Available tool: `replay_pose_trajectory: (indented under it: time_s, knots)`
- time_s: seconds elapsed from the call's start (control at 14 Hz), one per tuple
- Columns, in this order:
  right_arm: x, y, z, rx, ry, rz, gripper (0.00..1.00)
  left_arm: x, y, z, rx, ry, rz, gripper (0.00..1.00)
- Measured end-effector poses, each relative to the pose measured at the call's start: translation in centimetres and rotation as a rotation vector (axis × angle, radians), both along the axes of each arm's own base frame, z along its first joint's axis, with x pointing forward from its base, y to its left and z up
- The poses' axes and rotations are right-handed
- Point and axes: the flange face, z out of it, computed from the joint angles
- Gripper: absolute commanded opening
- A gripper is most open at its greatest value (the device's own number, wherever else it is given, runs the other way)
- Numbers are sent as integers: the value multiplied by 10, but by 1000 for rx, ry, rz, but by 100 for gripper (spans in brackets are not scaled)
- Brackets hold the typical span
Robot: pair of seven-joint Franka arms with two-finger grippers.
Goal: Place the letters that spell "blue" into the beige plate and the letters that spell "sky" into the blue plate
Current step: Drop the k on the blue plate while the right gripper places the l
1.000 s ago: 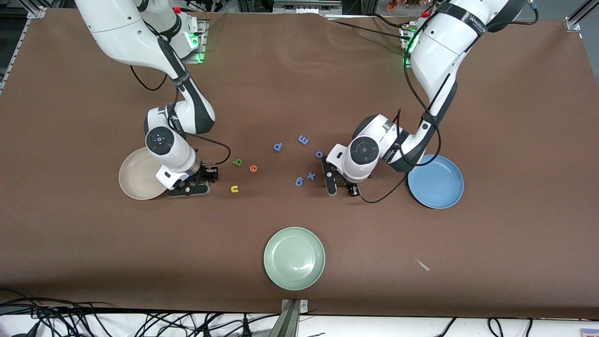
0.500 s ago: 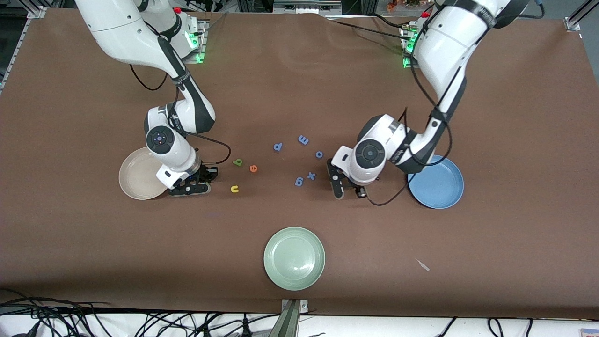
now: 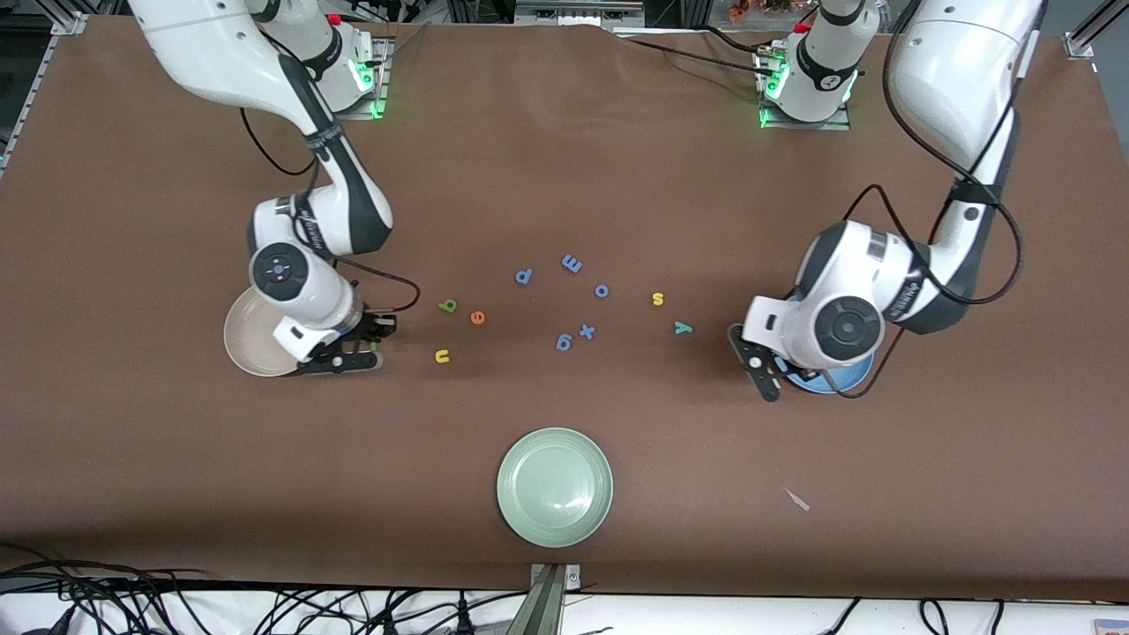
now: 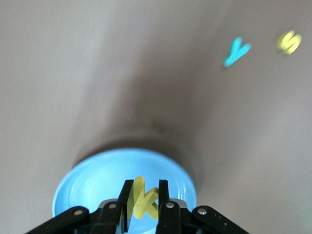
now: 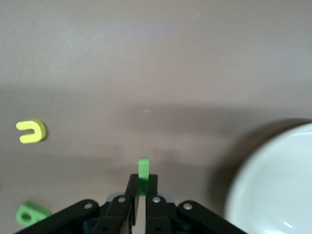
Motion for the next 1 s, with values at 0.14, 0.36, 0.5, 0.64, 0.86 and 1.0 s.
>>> replay_pose_trajectory:
  time_s: [0.14,0.36,0.5,0.64,0.86,1.0]
  knots:
    - [10,-37,24,-20,10,35,0,-5,31,-20,6,34,42,6]
    - [11,-105,22,-53,39,97,0,-16,54,-61,-12,33,70,100]
    - [3,-141,12,-68,71,106,3,-21,50,-75,-22,31,62,100]
    - [-6,-155,0,-73,90,101,91,-18,43,-65,-28,15,54,100]
    - [-11,-152,-6,-45,93,77,100,-13,29,-31,-25,-31,87,100]
    - [-4,-145,3,-18,80,53,100,-16,11,-19,-20,-52,178,100]
